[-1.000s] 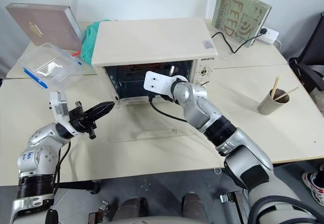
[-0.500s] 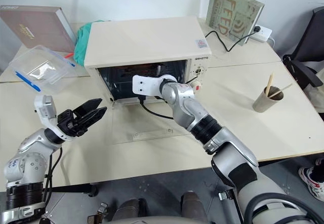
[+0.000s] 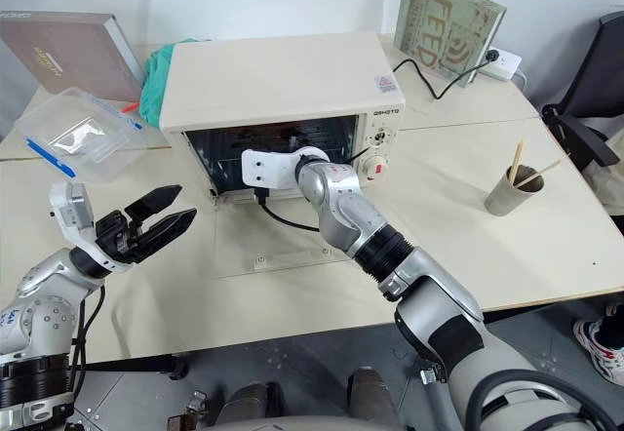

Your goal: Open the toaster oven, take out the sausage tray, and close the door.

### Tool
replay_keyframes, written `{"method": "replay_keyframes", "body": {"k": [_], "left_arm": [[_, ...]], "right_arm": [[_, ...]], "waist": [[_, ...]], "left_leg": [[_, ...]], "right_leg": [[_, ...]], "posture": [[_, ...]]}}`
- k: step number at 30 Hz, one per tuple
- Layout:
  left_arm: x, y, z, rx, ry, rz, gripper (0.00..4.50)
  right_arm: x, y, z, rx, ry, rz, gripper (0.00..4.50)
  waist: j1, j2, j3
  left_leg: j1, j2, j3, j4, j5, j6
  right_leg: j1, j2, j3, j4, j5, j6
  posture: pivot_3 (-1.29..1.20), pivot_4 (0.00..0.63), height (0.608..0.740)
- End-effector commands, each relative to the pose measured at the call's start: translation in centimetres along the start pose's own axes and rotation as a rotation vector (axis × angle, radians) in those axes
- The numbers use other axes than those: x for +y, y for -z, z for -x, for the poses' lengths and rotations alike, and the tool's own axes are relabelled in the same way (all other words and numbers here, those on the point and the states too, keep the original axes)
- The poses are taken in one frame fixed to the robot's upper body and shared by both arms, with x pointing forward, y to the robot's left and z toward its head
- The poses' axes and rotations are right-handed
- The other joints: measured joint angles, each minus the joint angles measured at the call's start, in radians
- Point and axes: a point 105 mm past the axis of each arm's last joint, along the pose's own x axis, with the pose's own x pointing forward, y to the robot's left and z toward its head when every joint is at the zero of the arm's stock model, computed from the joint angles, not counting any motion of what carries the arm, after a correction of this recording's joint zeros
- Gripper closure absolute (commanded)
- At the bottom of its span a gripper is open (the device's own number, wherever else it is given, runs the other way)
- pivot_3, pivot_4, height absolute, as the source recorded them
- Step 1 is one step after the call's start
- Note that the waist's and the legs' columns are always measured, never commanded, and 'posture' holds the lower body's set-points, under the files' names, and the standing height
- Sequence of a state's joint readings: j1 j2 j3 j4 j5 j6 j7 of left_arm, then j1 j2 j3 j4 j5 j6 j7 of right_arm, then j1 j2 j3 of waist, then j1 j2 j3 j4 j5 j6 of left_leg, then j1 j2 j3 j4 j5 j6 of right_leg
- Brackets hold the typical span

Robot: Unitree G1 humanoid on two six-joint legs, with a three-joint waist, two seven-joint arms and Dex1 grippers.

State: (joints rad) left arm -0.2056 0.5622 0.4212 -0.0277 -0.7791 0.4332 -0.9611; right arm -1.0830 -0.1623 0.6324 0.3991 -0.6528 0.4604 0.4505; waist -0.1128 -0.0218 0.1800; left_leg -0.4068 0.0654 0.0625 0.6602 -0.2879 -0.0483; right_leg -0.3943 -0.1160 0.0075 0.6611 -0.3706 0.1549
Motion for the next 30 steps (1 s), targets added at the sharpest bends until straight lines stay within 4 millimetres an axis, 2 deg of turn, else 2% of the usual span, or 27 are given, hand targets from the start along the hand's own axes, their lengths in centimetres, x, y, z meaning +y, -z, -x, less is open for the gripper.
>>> {"method": "replay_keyframes", "body": {"k": [1,6,7,11,18,25,30], "left_arm": [[-0.3,-0.4,0.0,-0.01,0.006,-0.038,0.0],[-0.3,-0.4,-0.2,-0.011,0.009,-0.038,0.0],[-0.2,-0.4,-0.3,-0.011,0.008,-0.039,0.0],[0.1,-0.2,-0.4,0.006,0.005,-0.035,0.0],[1.4,0.2,-1.1,0.056,0.008,-0.049,0.0],[2.2,-0.1,-2.0,0.068,0.037,-0.055,0.0],[2.5,-0.5,-1.9,0.088,0.056,-0.046,0.0]], "right_arm": [[-0.7,-0.5,0.3,0.017,0.035,0.019,2.61],[-0.8,-0.2,0.4,0.046,0.057,0.05,4.34],[-0.8,-0.2,0.4,0.047,0.062,0.058,4.45],[-0.8,-0.6,0.8,0.029,0.082,0.083,4.45],[0.4,-1.1,1.7,-0.008,0.056,0.073,4.45],[1.3,-1.4,2.3,-0.031,0.05,0.076,4.45],[2.0,-1.4,3.6,-0.046,0.061,0.093,4.45]], "waist": [[0.0,0.0,0.0],[0.0,0.0,0.0],[0.001,0.0,0.0],[0.002,0.0,0.0],[0.002,0.0,0.0],[0.001,-0.001,0.0],[0.002,-0.001,-0.001]], "left_leg": [[0.0,0.0,0.0,0.0,0.0,0.0],[0.0,0.0,0.0,0.0,0.0,0.0],[0.0,0.0,0.0,0.0,0.0,0.0],[0.0,0.0,-0.001,0.0,0.0,0.0],[0.0,0.0,-0.001,0.0,0.0,-0.001],[0.001,0.0,0.0,-0.001,0.0,-0.001],[0.001,0.0,0.0,-0.001,0.0,-0.001]], "right_leg": [[0.0,0.0,0.0,0.0,0.0,0.0],[0.0,0.0,0.0,0.0,0.0,0.0],[0.0,0.0,0.0,0.0,0.0,0.0],[0.001,0.0,-0.001,0.0,0.0,0.0],[0.0,0.0,-0.002,0.0,0.0,0.0],[0.0,0.0,-0.003,0.0,0.0,0.0],[0.001,0.0,-0.003,0.0,0.0,0.0]], "posture": [[0.0,0.15,0.74],[0.0,0.15,0.74],[0.0,0.15,0.74],[0.0,0.15,0.74],[0.0,0.15,0.74],[0.0,0.15,0.74],[0.0,0.15,0.74]]}}
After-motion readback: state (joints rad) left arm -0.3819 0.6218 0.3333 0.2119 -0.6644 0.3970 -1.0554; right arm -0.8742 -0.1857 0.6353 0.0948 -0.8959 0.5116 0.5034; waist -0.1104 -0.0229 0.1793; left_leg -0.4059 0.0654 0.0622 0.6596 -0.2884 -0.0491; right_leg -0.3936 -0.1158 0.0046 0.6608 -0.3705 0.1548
